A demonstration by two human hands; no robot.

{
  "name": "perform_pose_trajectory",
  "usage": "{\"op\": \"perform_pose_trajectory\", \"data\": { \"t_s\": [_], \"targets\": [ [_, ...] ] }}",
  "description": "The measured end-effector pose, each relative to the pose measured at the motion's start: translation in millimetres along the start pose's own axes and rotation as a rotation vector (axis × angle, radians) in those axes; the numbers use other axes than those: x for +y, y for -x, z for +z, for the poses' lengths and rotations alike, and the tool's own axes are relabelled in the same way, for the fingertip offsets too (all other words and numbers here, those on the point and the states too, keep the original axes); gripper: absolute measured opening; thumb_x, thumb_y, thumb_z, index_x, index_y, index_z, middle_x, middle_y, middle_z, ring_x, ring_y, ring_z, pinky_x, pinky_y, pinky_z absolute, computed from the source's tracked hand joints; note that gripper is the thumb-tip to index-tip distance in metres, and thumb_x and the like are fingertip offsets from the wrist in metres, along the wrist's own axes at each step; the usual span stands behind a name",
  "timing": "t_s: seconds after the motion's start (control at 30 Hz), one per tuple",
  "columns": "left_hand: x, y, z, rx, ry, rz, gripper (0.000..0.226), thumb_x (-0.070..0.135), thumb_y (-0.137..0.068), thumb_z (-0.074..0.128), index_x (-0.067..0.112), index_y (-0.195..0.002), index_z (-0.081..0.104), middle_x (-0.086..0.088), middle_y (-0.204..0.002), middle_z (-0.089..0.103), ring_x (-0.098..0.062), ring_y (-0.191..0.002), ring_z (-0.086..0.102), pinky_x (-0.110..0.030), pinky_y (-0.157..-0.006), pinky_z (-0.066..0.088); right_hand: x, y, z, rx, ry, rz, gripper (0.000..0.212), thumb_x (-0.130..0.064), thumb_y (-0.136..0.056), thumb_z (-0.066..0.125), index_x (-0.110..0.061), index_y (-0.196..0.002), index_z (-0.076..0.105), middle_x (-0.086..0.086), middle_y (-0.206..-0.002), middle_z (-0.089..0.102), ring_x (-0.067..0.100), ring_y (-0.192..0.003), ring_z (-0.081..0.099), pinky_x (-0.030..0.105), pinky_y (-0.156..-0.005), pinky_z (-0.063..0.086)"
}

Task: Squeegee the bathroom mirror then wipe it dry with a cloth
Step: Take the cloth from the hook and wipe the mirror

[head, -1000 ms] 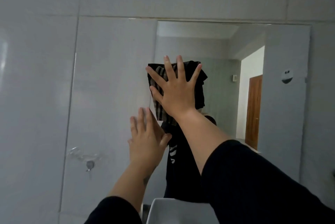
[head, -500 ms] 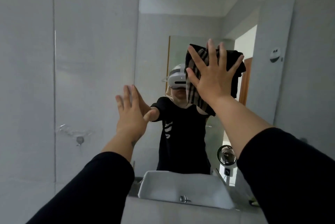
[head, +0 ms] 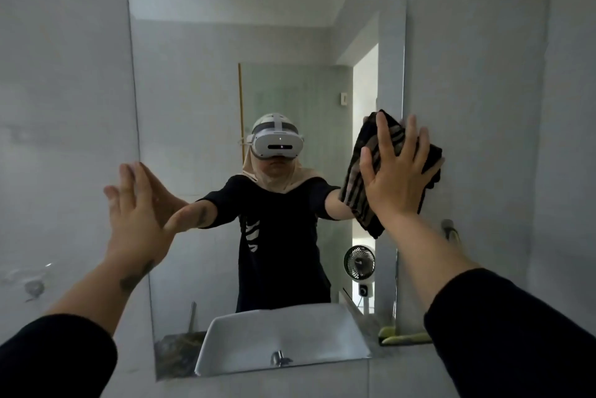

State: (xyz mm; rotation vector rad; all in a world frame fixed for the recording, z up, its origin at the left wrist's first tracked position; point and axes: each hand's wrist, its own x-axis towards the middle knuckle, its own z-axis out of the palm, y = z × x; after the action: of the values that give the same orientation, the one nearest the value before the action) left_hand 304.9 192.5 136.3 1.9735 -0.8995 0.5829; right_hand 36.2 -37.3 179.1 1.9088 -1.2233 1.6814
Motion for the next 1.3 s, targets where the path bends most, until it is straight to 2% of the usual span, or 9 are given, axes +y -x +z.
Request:
{"op": "perform_pose_trajectory", "data": {
  "t_s": [0.13,0.27,0.57,0.67,0.77,0.9,1.0,1.13,1.3],
  "targets": [
    [-1.7,1.3,2.6,0.004,0.004,0.007,0.098,0.048,-0.088,0.056,0.024,-0.149,-0.016,0.005,-0.159,-0.02,-0.029,-0.146,-0.015,-0.05,-0.118,0.004,-4.3,32.9,8.9,0.004,0.013,-0.005,0.055,-0.054,-0.096,0.021,-0.039,-0.149,0.023,0.014,-0.157,0.026,0.041,-0.142,0.025,0.074,-0.103,0.02],
    [-3.3,0.3,5.3,0.014,0.002,0.01,0.098,0.049,-0.088,0.056,0.025,-0.149,-0.017,0.007,-0.159,-0.021,-0.027,-0.146,-0.015,-0.049,-0.119,0.004,-23.5,53.0,15.5,0.001,0.016,-0.018,0.055,-0.056,-0.097,0.017,-0.041,-0.149,0.023,0.013,-0.158,0.024,0.038,-0.144,0.022,0.075,-0.104,0.015],
    [-3.8,2.7,-0.7,0.003,0.04,0.002,0.097,0.042,-0.089,0.06,0.033,-0.148,-0.016,0.013,-0.158,-0.021,-0.02,-0.147,-0.016,-0.051,-0.118,0.014,-105.9,66.2,20.2,0.018,-0.006,-0.2,0.058,-0.057,-0.094,0.035,-0.043,-0.149,0.022,0.012,-0.158,0.025,0.039,-0.144,0.022,0.077,-0.103,0.009],
    [-14.0,11.1,-8.1,0.017,0.025,0.069,0.09,0.056,-0.087,0.052,0.034,-0.149,-0.009,0.011,-0.16,-0.013,-0.018,-0.148,-0.006,-0.05,-0.113,0.023,-142.7,66.3,20.4,0.025,-0.028,-0.276,0.059,-0.058,-0.093,0.036,-0.044,-0.148,0.021,0.011,-0.158,0.026,0.038,-0.144,0.023,0.077,-0.103,0.01],
    [-32.3,36.3,-8.7,0.003,-0.013,0.126,0.085,0.055,-0.089,0.049,0.032,-0.15,-0.006,0.008,-0.161,-0.009,-0.019,-0.148,0.002,-0.048,-0.112,0.028,-179.1,69.3,20.4,0.012,-0.055,-0.364,0.059,-0.058,-0.094,0.036,-0.046,-0.149,0.018,0.009,-0.159,0.024,0.037,-0.145,0.02,0.077,-0.103,0.007],
    [-60.9,66.6,6.0,-0.084,-0.087,0.12,0.089,0.068,-0.082,0.034,0.029,-0.15,-0.009,0.005,-0.16,-0.013,-0.019,-0.148,-0.008,-0.051,-0.117,0.021,-224.5,79.4,21.2,-0.007,-0.073,-0.503,0.058,-0.055,-0.096,0.033,-0.045,-0.15,0.016,0.01,-0.159,0.023,0.037,-0.145,0.019,0.076,-0.104,0.002],
    [-73.7,77.3,20.5,-0.098,-0.138,0.103,0.093,0.073,-0.076,0.024,0.029,-0.149,-0.014,0.005,-0.16,-0.015,-0.017,-0.147,-0.012,-0.054,-0.116,0.022,-249.2,93.3,25.9,-0.016,-0.082,-0.613,0.058,-0.052,-0.095,0.035,-0.044,-0.15,0.017,0.009,-0.158,0.024,0.036,-0.145,0.02,0.075,-0.104,0.0],
    [-82.3,98.5,35.0,-0.146,-0.145,0.012,0.095,0.067,-0.083,0.038,0.028,-0.145,-0.023,0.008,-0.158,-0.022,-0.016,-0.147,-0.016,-0.056,-0.115,0.021,-256.6,126.2,36.7,-0.045,-0.06,-0.752,0.06,-0.052,-0.094,0.038,-0.04,-0.15,0.02,0.009,-0.159,0.023,0.035,-0.146,0.019,0.074,-0.105,-0.002],
    [-88.8,110.2,38.6,-0.197,-0.202,0.007,0.099,0.059,-0.087,0.049,0.032,-0.135,-0.034,0.009,-0.155,-0.031,-0.018,-0.145,-0.021,-0.059,-0.115,0.019,-237.7,156.0,43.2,-0.074,-0.03,-0.799,0.06,-0.055,-0.094,0.035,-0.043,-0.15,0.017,0.009,-0.159,0.022,0.034,-0.145,0.02,0.072,-0.105,-0.001]
  ]
}}
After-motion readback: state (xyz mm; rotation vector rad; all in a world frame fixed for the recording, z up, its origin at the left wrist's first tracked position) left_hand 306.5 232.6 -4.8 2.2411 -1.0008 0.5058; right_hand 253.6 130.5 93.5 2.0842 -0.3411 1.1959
